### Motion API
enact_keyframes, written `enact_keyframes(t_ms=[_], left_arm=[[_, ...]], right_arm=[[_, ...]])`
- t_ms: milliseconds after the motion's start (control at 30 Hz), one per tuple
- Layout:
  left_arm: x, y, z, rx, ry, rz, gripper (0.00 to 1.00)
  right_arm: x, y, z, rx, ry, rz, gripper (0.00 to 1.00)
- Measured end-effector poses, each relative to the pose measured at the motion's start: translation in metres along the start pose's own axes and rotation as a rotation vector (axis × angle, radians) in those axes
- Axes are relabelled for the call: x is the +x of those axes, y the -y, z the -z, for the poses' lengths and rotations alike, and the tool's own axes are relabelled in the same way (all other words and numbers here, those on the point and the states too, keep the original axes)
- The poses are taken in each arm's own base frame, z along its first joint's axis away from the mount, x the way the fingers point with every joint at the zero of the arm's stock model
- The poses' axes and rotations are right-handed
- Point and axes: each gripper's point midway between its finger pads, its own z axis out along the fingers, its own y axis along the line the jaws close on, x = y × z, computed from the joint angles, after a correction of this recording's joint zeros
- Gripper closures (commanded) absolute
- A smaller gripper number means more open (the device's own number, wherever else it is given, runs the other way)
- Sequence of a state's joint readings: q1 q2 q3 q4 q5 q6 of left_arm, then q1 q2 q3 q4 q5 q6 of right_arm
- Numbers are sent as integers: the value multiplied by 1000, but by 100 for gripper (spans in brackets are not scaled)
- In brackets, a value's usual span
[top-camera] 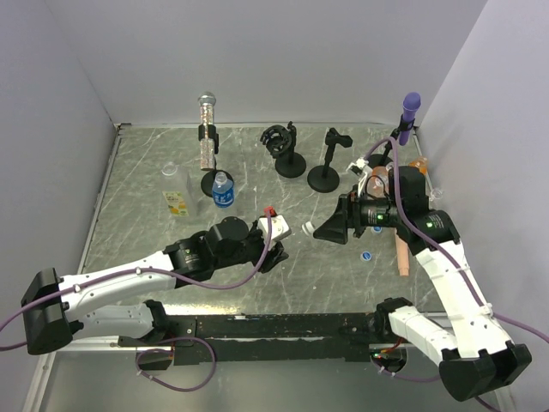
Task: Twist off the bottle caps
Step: Unscrew the bottle cap from the plastic bottle.
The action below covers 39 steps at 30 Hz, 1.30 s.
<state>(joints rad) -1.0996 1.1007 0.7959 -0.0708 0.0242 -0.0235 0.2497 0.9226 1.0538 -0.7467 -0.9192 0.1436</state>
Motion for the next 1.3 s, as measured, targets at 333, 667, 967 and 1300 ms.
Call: enact_keyframes(t_ms=[333,667,967,1300], left_arm=[[1,2,-3,2,-2,-4,65],[-2,4,-5,4,-2,-8,65],[-3,9,-10,15,-5,-12,65],[-9,11,-10,19,8,-15,65]], right_arm=[[0,0,0,-17,-7,-63,13],[1,2,-7,-50,-42,-130,21],[2,3,-12,-85,-67,-166,49],[3,6,-13,-85,-68,-152,70]])
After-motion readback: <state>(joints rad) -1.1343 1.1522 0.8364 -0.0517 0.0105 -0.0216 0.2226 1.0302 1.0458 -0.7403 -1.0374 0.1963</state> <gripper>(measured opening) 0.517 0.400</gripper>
